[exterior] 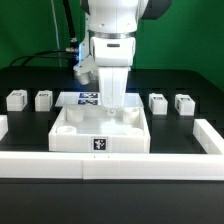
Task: Assemble square table
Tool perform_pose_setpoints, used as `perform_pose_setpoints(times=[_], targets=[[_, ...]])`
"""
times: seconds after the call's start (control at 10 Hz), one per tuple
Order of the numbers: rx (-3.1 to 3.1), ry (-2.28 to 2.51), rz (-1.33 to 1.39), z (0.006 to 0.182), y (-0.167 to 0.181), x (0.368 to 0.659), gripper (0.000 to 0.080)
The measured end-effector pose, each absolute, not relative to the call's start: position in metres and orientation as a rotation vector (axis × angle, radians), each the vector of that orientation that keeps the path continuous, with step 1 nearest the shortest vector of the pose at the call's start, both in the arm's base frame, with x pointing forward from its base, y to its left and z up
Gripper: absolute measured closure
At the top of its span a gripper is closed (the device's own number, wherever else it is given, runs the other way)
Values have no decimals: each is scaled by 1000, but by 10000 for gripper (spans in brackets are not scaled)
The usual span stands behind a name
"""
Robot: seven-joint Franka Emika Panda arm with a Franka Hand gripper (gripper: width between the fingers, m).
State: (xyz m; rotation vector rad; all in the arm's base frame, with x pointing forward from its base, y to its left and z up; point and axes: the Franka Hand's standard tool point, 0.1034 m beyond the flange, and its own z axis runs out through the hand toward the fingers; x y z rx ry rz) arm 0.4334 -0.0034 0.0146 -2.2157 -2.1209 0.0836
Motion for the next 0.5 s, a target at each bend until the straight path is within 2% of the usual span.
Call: perform_pose_setpoints(times=[0.1, 0.5], targets=[[-2217, -2122, 81, 15, -3, 434, 740], [-2217, -2122, 81, 15, -3, 434, 740]])
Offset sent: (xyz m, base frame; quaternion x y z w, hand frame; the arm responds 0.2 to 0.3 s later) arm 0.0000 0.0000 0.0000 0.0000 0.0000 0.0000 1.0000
